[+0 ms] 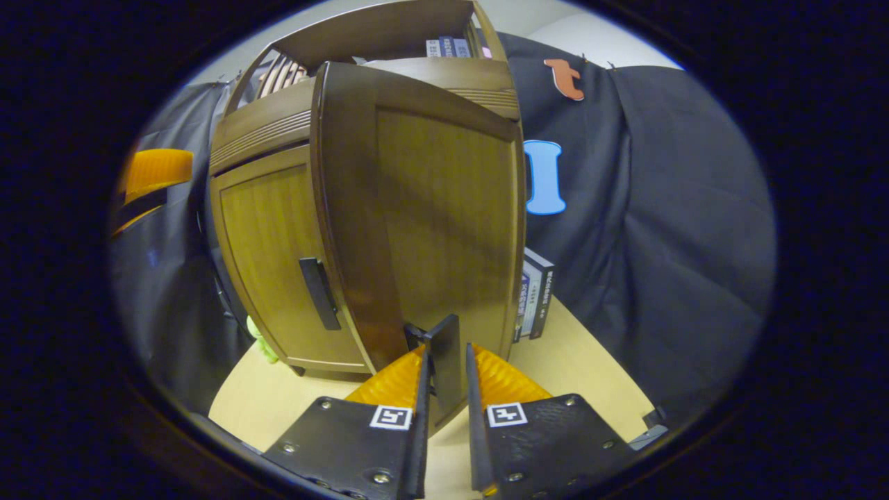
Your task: Open the right door of the double-door shoe cabinet with the right hand, and open the left door with the left hand.
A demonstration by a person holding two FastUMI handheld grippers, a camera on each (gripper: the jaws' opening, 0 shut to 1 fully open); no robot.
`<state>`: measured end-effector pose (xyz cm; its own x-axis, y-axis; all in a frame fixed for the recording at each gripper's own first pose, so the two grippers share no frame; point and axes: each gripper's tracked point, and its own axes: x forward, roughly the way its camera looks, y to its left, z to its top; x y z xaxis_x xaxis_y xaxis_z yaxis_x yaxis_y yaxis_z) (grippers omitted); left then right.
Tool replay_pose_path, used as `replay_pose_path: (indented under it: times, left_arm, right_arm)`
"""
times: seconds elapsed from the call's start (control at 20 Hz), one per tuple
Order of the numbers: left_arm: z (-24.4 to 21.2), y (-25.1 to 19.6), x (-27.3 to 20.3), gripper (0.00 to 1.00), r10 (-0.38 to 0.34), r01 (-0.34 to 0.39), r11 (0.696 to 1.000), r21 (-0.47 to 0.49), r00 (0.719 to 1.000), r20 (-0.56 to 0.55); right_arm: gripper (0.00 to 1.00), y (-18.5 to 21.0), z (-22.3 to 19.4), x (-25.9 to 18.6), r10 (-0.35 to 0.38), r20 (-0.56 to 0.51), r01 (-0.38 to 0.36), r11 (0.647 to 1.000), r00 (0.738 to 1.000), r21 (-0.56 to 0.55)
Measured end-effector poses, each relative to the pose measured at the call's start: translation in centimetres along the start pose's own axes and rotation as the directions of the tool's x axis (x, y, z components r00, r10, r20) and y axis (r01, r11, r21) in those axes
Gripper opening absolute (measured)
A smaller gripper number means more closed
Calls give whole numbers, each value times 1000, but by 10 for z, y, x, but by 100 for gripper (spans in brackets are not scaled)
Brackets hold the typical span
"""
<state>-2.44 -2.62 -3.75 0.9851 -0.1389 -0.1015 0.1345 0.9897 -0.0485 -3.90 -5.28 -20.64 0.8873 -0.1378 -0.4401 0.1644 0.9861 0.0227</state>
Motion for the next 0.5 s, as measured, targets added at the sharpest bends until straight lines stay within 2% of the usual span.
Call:
replay_pose_path:
  times: [0.3,0.5]
  left_arm:
    - [-3,-18,5,97,-35,35,999,-17,999,-4]
    - [-7,-37,12,97,-85,84,996,-35,996,-13]
  right_arm:
    - [25,-34,-5,-18,-68,1,68,998,998,5]
    - [25,-61,-4,-29,-120,8,120,993,993,7]
